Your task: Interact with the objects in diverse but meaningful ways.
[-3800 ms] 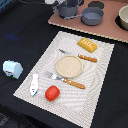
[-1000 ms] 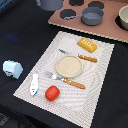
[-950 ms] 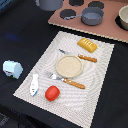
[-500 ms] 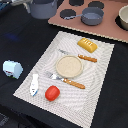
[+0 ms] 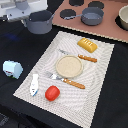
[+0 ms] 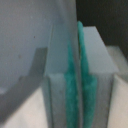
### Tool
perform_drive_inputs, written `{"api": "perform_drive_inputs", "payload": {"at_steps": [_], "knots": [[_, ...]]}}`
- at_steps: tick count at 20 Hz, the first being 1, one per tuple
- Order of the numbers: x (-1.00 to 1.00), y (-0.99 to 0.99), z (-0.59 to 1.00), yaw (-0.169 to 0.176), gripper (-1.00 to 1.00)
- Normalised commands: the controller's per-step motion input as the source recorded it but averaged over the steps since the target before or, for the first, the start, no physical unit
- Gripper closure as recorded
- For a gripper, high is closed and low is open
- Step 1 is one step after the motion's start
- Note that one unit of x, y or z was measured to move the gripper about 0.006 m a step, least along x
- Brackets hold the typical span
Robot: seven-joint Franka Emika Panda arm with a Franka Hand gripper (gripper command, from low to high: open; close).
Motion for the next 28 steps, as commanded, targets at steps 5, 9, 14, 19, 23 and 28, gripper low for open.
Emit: {"api": "perform_drive_inputs", "payload": {"at_steps": [5,9,14,19,23,28], "knots": [[0.00,-0.19,-0.41,0.000,1.00],[0.00,-0.19,-0.41,0.000,1.00],[0.05,-0.43,-0.12,-0.017,1.00],[0.00,-0.57,-0.02,-0.033,1.00],[0.02,-0.45,-0.19,-0.023,1.00],[0.17,-0.13,-0.50,0.000,1.00]]}}
